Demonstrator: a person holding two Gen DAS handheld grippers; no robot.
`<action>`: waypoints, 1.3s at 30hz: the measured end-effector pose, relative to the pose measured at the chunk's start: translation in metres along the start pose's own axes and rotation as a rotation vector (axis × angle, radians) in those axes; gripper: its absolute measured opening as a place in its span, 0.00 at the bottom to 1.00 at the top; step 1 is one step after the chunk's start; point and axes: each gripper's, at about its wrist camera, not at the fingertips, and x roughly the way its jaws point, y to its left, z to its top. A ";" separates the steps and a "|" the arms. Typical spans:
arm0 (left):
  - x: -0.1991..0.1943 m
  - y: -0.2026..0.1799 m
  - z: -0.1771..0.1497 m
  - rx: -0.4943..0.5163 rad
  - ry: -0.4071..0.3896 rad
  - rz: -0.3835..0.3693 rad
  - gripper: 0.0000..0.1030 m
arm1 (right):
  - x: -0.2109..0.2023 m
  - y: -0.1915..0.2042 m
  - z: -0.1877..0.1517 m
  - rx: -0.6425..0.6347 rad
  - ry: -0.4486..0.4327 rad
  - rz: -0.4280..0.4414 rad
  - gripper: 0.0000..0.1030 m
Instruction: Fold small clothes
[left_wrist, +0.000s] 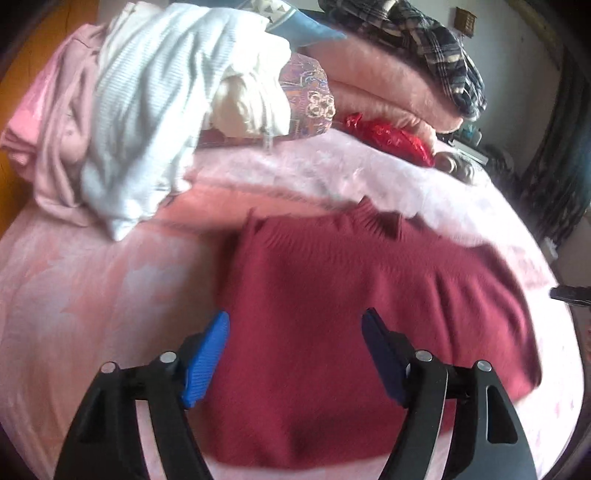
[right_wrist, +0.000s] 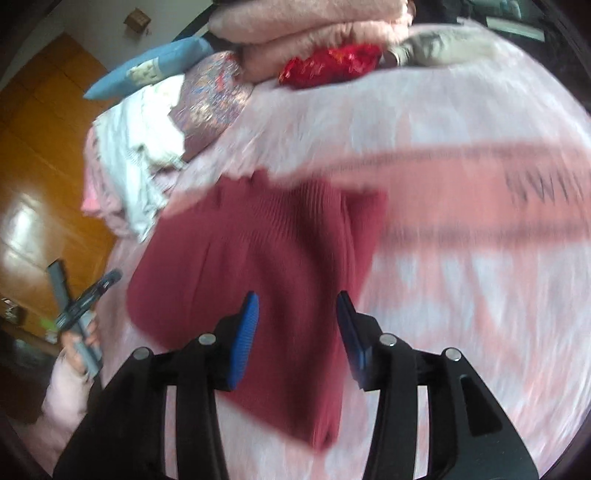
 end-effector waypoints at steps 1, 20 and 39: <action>0.008 -0.002 0.003 -0.013 0.011 -0.015 0.72 | 0.010 -0.003 0.009 0.013 0.000 -0.004 0.45; 0.080 -0.020 -0.012 0.017 0.121 0.014 0.73 | 0.064 0.003 0.021 -0.062 -0.030 -0.081 0.12; 0.076 -0.020 -0.012 -0.008 0.119 -0.010 0.74 | 0.066 -0.032 0.018 0.094 0.015 -0.140 0.33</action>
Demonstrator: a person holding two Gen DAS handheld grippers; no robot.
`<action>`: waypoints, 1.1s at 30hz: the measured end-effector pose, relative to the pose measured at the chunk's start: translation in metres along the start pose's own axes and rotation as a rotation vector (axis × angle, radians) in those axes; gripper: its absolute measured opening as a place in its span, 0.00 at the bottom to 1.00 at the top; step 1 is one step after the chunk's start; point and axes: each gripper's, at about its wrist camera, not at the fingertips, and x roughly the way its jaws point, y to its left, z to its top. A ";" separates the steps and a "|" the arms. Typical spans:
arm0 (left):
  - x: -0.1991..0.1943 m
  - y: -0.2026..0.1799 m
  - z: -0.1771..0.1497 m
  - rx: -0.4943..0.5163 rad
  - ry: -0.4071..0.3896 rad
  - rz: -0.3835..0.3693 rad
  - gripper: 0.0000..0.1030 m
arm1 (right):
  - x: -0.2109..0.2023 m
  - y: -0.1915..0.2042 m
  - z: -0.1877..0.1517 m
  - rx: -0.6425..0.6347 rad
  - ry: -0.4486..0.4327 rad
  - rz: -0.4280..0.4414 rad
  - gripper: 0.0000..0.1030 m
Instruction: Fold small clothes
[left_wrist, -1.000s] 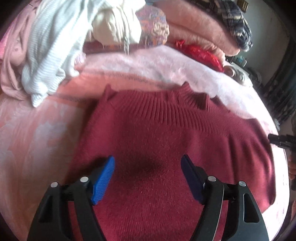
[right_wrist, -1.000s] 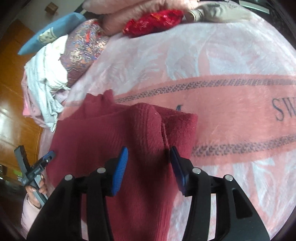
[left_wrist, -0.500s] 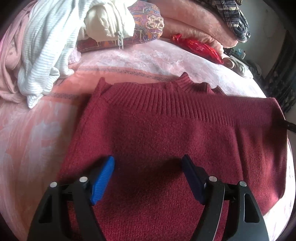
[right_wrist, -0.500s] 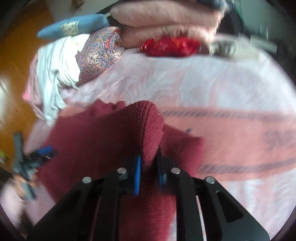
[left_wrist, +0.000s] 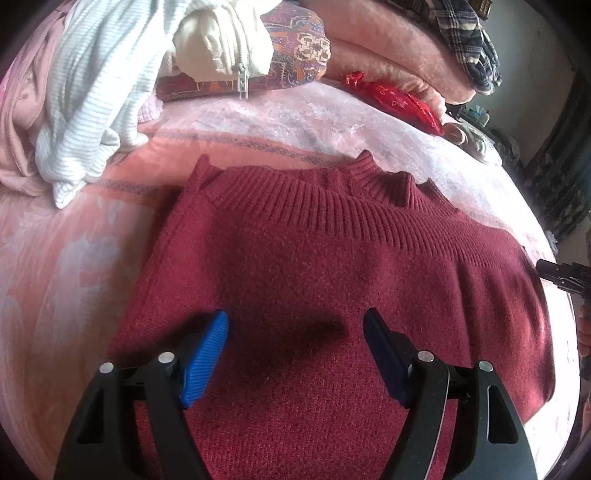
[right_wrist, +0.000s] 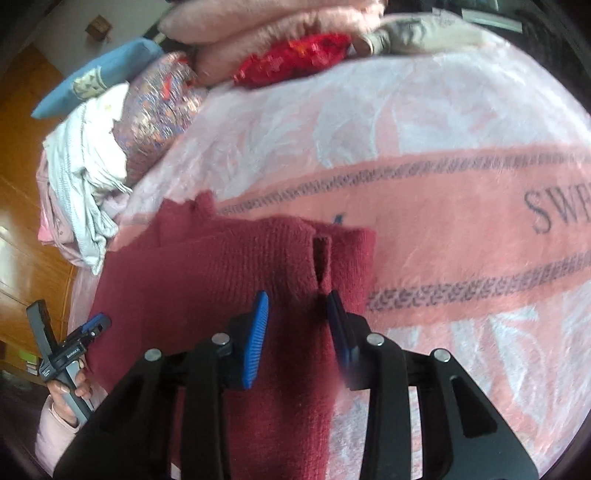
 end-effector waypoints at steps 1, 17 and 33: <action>0.001 -0.001 -0.001 0.006 0.000 0.006 0.74 | 0.003 -0.002 0.000 0.009 0.005 0.006 0.33; 0.006 -0.003 -0.003 0.017 0.002 0.005 0.78 | 0.008 0.001 -0.009 -0.016 -0.029 -0.110 0.08; -0.011 -0.001 -0.009 -0.014 -0.008 -0.048 0.79 | -0.032 0.002 -0.031 0.011 -0.014 -0.026 0.46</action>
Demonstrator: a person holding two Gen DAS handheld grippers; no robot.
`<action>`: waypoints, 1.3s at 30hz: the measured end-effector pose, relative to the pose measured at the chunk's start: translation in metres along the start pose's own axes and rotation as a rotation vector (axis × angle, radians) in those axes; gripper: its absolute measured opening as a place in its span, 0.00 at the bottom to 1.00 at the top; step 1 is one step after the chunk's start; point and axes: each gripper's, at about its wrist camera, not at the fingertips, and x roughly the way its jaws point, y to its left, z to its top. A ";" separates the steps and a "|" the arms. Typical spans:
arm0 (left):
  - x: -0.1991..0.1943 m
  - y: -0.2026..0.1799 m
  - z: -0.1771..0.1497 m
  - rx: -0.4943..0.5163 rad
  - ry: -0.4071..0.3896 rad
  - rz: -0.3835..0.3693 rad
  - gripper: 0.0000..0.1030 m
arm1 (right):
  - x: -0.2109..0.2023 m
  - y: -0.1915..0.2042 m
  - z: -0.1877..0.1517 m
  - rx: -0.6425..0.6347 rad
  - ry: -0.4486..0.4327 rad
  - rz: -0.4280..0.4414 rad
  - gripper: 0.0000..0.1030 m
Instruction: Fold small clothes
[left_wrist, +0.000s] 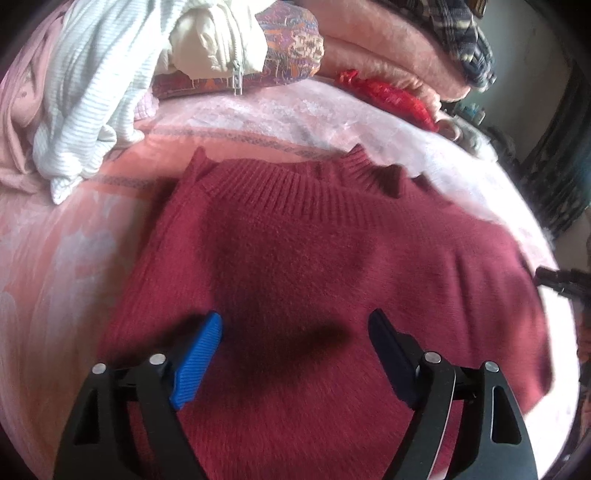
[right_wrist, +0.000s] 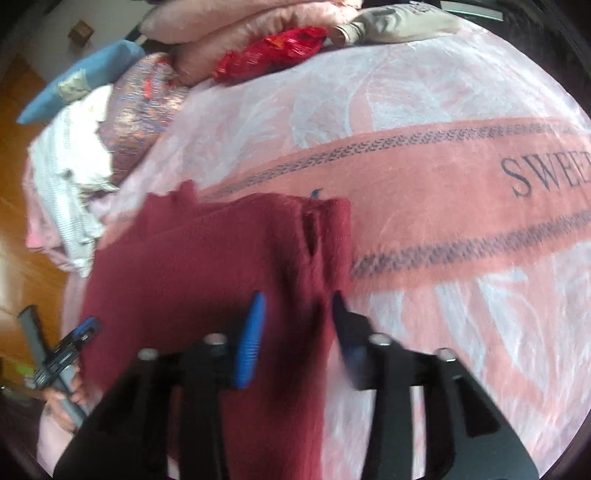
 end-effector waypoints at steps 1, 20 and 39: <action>-0.007 0.000 -0.002 -0.005 -0.009 -0.018 0.79 | -0.007 0.000 -0.007 -0.013 0.012 0.003 0.47; 0.005 -0.023 -0.016 0.038 0.051 0.005 0.79 | 0.016 -0.013 -0.061 -0.006 0.207 0.081 0.31; 0.011 -0.023 -0.017 0.043 0.087 0.056 0.80 | 0.019 -0.028 -0.072 0.075 0.204 0.124 0.11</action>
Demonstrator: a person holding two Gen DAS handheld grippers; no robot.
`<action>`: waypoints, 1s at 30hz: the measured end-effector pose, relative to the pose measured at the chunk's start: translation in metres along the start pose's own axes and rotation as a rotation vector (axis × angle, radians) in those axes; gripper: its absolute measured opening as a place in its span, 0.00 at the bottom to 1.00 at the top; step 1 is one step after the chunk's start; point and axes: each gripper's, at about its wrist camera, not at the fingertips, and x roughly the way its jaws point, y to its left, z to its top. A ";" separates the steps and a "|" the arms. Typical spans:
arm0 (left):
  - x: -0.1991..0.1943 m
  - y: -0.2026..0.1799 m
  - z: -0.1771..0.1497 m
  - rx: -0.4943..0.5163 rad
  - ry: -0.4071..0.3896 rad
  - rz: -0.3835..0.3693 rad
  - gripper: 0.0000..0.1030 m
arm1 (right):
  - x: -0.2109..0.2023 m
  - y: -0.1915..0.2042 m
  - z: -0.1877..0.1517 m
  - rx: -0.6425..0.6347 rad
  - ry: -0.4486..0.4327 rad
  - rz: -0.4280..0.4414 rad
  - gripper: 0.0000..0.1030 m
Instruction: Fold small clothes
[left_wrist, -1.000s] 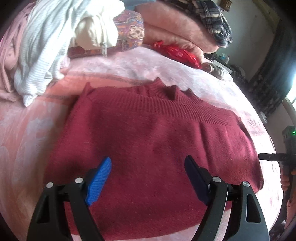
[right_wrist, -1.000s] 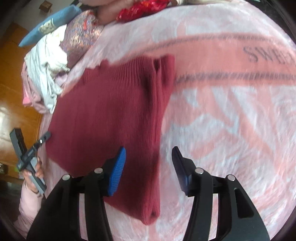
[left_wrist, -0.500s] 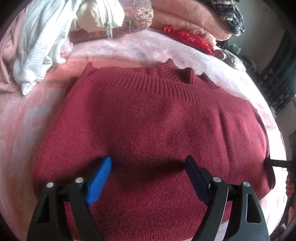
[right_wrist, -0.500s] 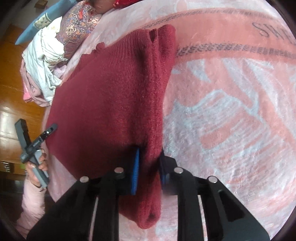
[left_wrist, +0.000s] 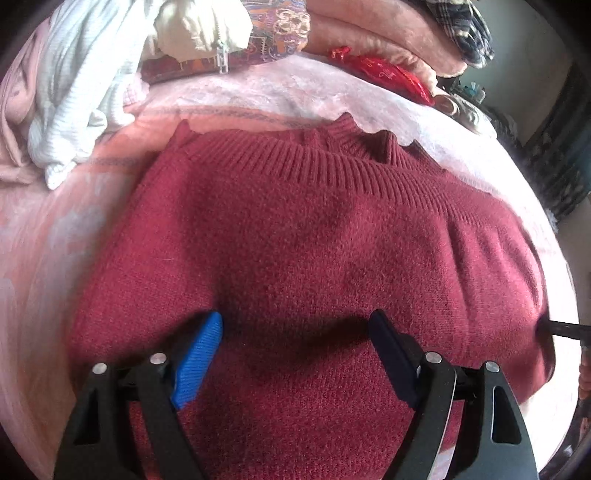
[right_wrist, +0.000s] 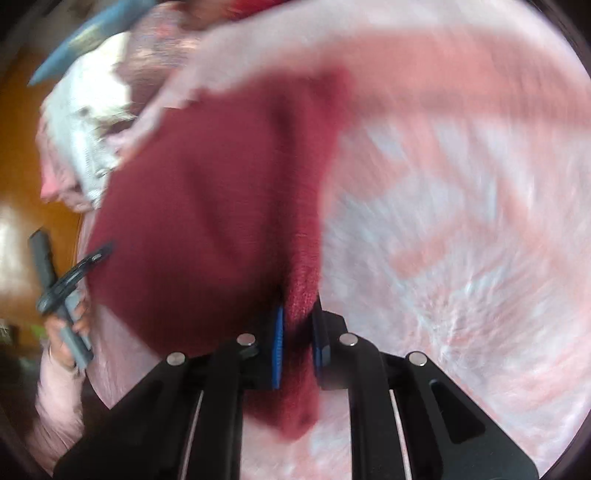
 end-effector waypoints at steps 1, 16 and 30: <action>0.000 -0.001 0.000 0.006 -0.001 0.002 0.80 | -0.001 -0.001 0.001 0.005 0.002 0.013 0.11; 0.007 0.021 0.003 -0.027 0.003 -0.016 0.83 | 0.001 0.010 -0.003 -0.044 -0.029 -0.047 0.12; 0.016 0.011 0.006 0.029 0.037 -0.001 0.90 | 0.005 0.019 -0.003 0.029 -0.047 -0.128 0.13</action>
